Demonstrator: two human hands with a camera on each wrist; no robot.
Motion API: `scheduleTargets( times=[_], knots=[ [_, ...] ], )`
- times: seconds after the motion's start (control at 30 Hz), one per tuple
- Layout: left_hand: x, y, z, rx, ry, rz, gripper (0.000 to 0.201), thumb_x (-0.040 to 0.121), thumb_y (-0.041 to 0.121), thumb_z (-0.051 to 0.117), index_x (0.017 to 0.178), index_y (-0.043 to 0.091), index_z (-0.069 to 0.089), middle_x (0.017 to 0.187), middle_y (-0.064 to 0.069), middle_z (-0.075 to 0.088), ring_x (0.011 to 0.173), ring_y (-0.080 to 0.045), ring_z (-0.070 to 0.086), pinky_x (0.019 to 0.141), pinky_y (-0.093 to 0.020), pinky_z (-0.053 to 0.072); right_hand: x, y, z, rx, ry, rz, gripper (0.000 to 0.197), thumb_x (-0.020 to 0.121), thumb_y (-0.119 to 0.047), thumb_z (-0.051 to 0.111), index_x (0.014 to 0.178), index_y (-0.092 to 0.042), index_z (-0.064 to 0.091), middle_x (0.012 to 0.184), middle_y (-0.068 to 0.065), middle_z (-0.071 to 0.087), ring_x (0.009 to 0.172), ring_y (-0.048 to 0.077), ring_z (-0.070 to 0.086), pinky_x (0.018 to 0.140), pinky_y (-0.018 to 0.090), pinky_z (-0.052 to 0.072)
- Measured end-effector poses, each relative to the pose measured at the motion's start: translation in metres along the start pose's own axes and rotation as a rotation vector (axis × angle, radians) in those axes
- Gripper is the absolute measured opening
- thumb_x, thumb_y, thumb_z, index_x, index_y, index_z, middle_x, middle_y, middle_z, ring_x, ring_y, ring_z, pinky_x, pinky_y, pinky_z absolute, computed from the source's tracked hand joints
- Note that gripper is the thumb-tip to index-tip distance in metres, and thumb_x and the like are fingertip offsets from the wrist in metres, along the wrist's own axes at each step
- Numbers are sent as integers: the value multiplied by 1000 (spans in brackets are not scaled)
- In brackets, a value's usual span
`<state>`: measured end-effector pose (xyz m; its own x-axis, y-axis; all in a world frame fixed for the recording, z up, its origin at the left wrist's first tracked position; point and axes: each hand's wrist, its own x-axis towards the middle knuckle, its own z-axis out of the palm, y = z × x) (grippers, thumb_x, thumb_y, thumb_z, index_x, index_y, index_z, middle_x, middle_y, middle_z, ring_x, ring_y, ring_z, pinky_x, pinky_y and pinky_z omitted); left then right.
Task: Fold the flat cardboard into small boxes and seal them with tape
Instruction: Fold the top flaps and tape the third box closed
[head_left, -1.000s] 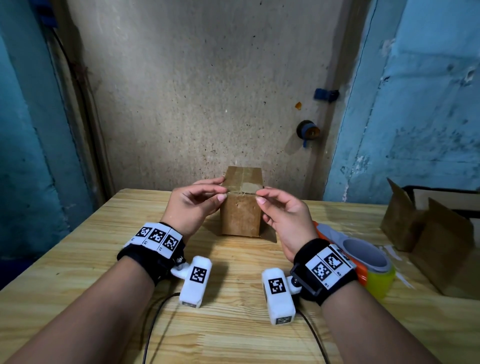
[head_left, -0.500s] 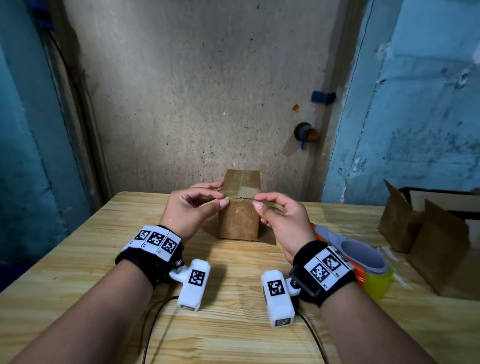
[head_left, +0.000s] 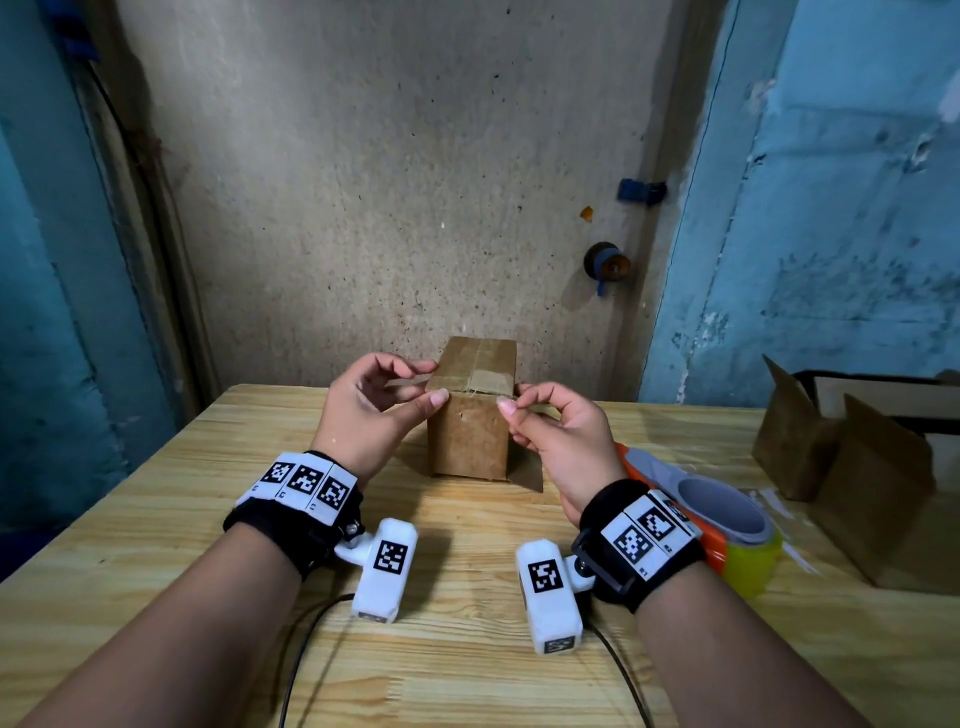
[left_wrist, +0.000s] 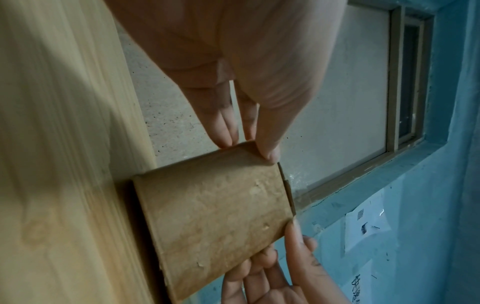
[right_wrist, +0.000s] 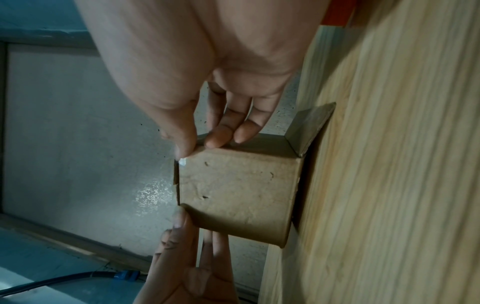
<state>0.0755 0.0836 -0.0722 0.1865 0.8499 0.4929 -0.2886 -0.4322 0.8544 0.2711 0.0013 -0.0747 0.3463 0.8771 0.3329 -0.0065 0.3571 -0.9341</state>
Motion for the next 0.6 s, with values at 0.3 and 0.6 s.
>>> scheduleTargets(
  times=[0.3, 0.6],
  knots=[
    [-3, 7, 1, -26, -8, -80, 17, 89, 4, 70, 72, 0, 70, 115, -15, 73, 112, -23, 69, 91, -41, 58, -1, -3, 0, 117, 40, 57, 17, 88, -26, 73, 88, -9, 76, 84, 5, 72, 80, 20, 63, 82, 36, 52],
    [-2, 7, 10, -30, 54, -171, 29, 89, 19, 76, 69, -1, 76, 88, -7, 73, 101, -15, 70, 91, -41, 59, 0, 0, 5, 2, 73, -2, 35, 93, -42, 76, 77, -12, 83, 112, 7, 74, 81, 18, 61, 84, 35, 53]
  ],
)
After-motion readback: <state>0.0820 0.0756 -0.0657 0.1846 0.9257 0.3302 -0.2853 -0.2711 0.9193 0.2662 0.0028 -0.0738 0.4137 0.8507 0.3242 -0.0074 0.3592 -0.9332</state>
